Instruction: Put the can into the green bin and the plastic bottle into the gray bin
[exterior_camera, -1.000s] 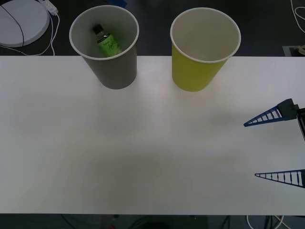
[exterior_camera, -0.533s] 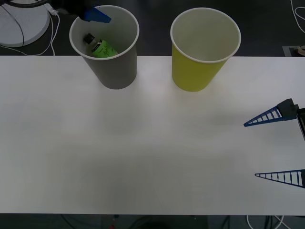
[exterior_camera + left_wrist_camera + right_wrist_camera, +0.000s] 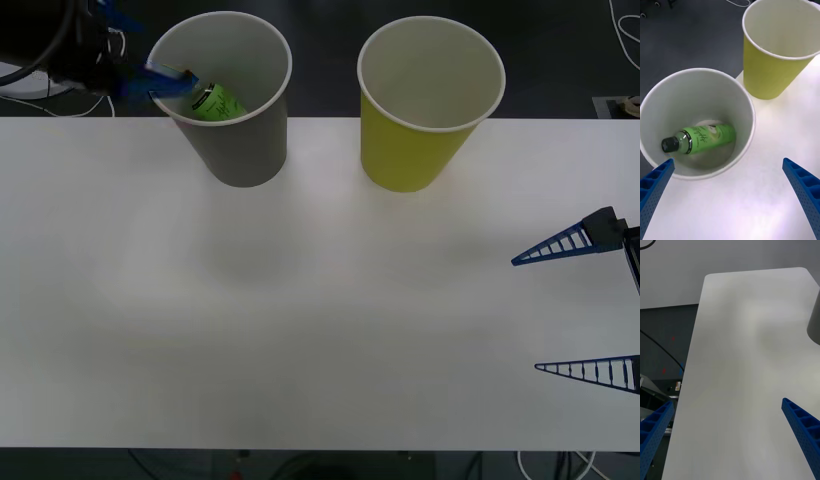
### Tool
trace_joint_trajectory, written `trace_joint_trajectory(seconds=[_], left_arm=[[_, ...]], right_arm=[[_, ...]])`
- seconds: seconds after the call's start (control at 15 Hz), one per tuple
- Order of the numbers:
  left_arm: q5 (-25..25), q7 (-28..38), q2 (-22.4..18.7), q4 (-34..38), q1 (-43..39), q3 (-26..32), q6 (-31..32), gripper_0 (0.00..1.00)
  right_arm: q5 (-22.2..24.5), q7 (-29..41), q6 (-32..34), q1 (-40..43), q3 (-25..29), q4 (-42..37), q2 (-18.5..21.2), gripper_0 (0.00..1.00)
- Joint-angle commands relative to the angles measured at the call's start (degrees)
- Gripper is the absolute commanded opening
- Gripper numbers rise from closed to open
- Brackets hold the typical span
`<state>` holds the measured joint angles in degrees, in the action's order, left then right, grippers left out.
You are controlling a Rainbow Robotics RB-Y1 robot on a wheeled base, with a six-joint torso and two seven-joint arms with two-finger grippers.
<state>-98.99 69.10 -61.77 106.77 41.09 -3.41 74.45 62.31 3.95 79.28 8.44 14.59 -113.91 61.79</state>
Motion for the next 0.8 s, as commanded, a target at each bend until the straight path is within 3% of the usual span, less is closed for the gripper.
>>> trace_joint_trajectory(seconds=[0.07,0.47,0.8], left_arm=[[3.9,-2.5,-0.1,2.7,-6.9,5.6,0.0,1.0],[15.4,-13.4,-0.2,4.6,-20.1,15.0,0.0,1.0],[20.2,-27.8,-0.3,4.8,-26.6,17.3,0.0,1.0]], right_arm=[[0.0,0.0,0.0,0.0,0.0,0.0,0.0,1.0],[0.0,0.0,0.0,0.0,0.0,0.0,0.0,1.0],[0.0,0.0,0.0,0.0,0.0,0.0,0.0,1.0]])
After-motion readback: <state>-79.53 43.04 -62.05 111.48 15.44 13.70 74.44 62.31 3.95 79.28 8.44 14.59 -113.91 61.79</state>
